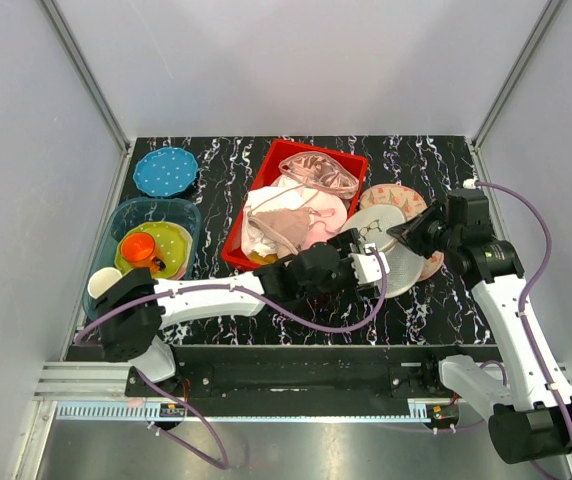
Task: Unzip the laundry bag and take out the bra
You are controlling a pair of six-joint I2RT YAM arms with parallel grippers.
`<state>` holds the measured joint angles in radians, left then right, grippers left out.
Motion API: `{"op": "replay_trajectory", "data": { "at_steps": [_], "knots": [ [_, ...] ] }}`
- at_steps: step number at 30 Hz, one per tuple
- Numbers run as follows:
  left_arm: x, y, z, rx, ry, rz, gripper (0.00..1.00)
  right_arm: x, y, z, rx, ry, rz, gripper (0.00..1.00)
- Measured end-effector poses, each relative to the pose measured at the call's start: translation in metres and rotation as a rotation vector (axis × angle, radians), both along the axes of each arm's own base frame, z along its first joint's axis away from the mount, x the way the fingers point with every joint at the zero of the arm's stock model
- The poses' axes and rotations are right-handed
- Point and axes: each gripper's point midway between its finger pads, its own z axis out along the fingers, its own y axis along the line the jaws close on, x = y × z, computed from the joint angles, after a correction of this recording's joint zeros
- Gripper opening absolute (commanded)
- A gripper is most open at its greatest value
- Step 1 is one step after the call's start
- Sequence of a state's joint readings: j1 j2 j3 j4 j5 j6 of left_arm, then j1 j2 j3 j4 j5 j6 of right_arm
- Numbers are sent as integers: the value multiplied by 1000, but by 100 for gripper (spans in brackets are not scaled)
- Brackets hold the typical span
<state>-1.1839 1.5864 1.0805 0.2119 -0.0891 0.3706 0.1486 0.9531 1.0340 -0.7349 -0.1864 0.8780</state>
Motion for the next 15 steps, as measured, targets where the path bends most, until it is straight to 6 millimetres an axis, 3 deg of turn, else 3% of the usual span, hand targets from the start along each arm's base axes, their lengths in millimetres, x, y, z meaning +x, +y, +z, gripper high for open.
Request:
{"op": "replay_trajectory", "data": {
  "at_steps": [3,11,14,15],
  "knots": [
    [5,-1,-3,2,-13,17,96,1,2,3,15,-7,8,0],
    [17,-1,12,-35,-64,71,92,-1,1,5,32,-12,12,0],
    [18,-1,15,-41,-74,75,78,-1,1,6,32,-15,13,0],
    [18,-1,15,-42,-75,76,65,-1,1,6,33,-16,14,0]
  ]
}}
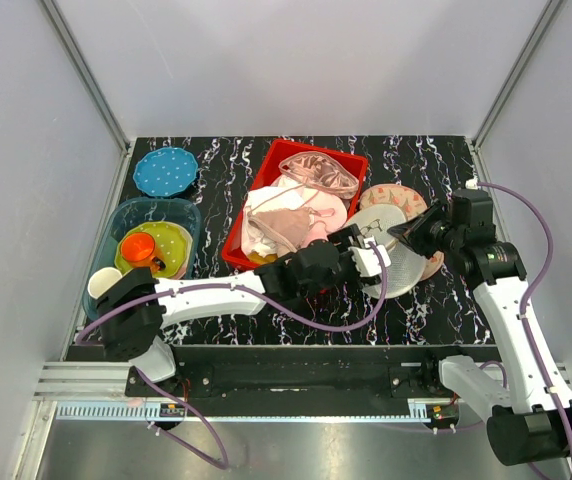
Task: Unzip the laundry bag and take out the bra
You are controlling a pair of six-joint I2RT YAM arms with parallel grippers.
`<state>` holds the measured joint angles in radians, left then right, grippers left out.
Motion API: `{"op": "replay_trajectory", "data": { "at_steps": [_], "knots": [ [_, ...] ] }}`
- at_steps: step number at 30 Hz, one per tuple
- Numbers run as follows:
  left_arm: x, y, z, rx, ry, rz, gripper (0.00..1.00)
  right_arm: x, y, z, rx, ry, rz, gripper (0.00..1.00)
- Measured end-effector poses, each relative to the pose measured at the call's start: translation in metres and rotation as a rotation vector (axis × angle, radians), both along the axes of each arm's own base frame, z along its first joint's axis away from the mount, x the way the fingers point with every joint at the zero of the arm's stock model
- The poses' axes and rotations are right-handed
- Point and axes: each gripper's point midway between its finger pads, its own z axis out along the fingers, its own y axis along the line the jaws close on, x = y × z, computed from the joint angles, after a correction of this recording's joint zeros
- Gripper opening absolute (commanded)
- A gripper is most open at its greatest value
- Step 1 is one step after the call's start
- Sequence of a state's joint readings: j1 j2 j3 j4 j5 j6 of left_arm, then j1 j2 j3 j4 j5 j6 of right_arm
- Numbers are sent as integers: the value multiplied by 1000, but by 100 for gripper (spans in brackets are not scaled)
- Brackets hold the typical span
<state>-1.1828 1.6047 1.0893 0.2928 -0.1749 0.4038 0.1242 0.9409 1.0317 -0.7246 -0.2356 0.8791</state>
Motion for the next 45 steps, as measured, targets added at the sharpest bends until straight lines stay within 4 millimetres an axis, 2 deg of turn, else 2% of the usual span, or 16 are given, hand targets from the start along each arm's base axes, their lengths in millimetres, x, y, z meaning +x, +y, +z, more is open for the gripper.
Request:
{"op": "replay_trajectory", "data": {
  "at_steps": [2,3,6,7,8,13,15,16,20,24,27,30,32,34,39,45],
  "knots": [
    [2,0,2,4,-11,5,50,0,0,1,1,-3,2,0],
    [3,1,2,2,-10,9,36,0,0,1,1,-5,3,0],
    [5,2,2,5,-14,22,17,-1,0,1,-1,-9,4,0],
    [6,1,1,7,-12,25,4,-1,0,1,0,-10,4,0],
    [6,1,1,8,-9,28,0,-1,0,1,0,-9,3,0],
    [5,1,0,27,16,30,0,0,-1,-4,-1,-12,0,2],
    [4,0,-1,33,31,24,0,-1,-2,-6,-5,-9,-5,17],
    [3,0,-1,31,40,22,0,-1,-2,-6,-8,-8,-7,34],
    [-1,1,0,5,89,29,0,-5,-8,-6,-46,-21,-13,53],
    [1,4,8,-41,153,78,0,-19,-20,0,-121,-52,-22,54],
    [5,6,15,-57,220,116,0,-29,-27,17,-172,-111,-12,53],
    [14,3,34,-76,312,142,0,-37,-30,32,-216,-169,21,50],
    [24,-5,53,-118,370,139,0,-44,-31,34,-251,-188,49,50],
    [27,-10,61,-144,417,126,0,-51,-33,32,-281,-187,77,49],
    [28,-6,41,-120,551,118,0,-62,-28,24,-313,-170,164,47],
    [13,-7,6,-20,663,92,0,-64,-20,24,-301,-185,229,43]
  ]
}}
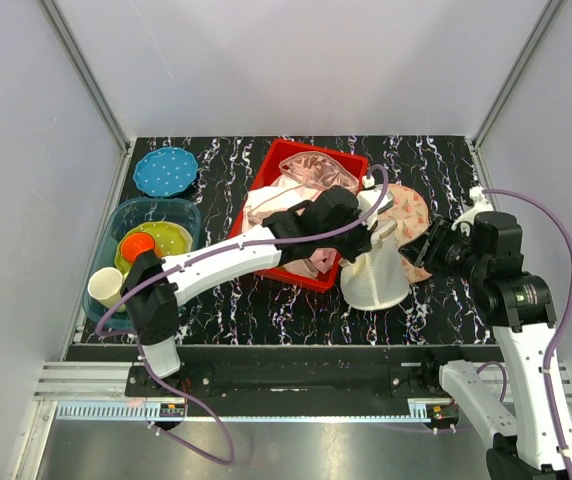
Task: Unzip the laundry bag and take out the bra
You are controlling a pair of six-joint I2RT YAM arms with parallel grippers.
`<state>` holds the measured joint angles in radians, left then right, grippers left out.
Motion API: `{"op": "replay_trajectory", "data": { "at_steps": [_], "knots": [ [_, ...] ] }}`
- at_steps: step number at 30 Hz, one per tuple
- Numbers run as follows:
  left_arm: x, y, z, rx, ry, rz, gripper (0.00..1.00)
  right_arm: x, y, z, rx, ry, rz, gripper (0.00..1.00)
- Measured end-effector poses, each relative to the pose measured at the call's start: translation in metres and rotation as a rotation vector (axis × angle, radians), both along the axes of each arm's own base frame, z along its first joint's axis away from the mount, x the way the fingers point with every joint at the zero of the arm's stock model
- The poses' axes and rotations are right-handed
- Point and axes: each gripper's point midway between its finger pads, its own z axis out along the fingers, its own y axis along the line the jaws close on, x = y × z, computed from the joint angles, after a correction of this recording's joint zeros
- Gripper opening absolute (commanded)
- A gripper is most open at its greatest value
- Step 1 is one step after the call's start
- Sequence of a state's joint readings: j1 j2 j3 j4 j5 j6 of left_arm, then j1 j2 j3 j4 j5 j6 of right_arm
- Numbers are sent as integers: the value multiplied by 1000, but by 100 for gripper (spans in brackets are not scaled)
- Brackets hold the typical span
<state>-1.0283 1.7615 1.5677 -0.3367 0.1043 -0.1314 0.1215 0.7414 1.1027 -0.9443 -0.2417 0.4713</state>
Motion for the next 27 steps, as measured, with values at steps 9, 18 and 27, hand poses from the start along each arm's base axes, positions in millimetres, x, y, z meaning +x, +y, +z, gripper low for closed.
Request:
{"op": "replay_trajectory", "data": {
  "at_steps": [9,18,27],
  "knots": [
    [-9,-9,12,-9,48,-46,0,20,19,-7,47,48,88,45],
    [-14,-11,9,-6,79,-66,0,30,35,-3,79,34,140,45],
    [-17,-7,2,21,102,-71,0,32,44,-10,90,51,157,45]
  ]
}}
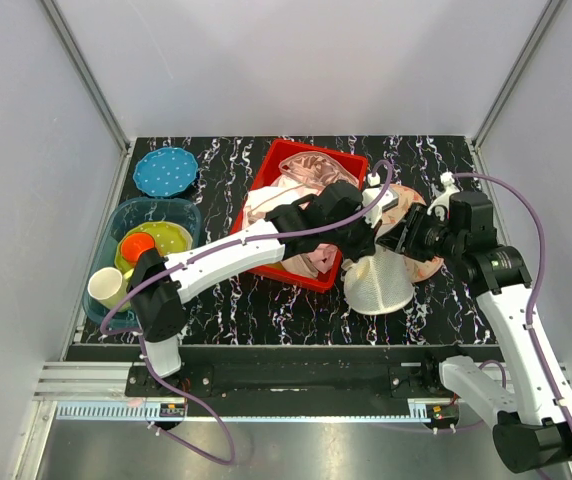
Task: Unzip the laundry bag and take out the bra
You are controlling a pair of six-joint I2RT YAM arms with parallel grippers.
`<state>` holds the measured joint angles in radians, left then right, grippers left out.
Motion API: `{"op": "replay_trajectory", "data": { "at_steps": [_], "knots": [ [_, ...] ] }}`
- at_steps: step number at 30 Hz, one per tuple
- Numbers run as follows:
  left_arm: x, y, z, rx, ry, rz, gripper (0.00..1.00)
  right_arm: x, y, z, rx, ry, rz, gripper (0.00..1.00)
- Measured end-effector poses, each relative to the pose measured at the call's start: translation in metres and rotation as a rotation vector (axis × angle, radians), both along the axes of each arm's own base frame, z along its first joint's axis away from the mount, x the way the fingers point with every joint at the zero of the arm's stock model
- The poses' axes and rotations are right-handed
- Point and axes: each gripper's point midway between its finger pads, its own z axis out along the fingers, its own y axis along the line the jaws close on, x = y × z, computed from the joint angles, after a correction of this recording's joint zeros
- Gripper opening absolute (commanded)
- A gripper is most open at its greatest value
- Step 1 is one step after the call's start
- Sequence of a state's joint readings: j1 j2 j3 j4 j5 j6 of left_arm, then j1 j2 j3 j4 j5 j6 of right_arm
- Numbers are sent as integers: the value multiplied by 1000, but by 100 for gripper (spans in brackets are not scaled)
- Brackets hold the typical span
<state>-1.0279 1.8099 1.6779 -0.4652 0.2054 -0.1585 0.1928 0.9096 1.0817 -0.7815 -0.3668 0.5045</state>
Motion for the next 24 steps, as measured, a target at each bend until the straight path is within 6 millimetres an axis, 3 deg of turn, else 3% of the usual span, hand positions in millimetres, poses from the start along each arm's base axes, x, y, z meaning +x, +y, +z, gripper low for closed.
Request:
{"op": "replay_trajectory", "data": {
  "at_steps": [10,13,19,24],
  "knots": [
    [0,1,0,5,4,0,0,-6,0,-18,11,48,-17,43],
    [-1,1,0,4,6,-3,0,-6,1,-19,18,50,-19,36],
    [-1,1,0,3,7,-5,0,-4,2,-21,23,49,-26,1],
    [-1,1,1,1,6,-9,0,-6,-12,-20,-35,16,-78,0]
  ]
}}
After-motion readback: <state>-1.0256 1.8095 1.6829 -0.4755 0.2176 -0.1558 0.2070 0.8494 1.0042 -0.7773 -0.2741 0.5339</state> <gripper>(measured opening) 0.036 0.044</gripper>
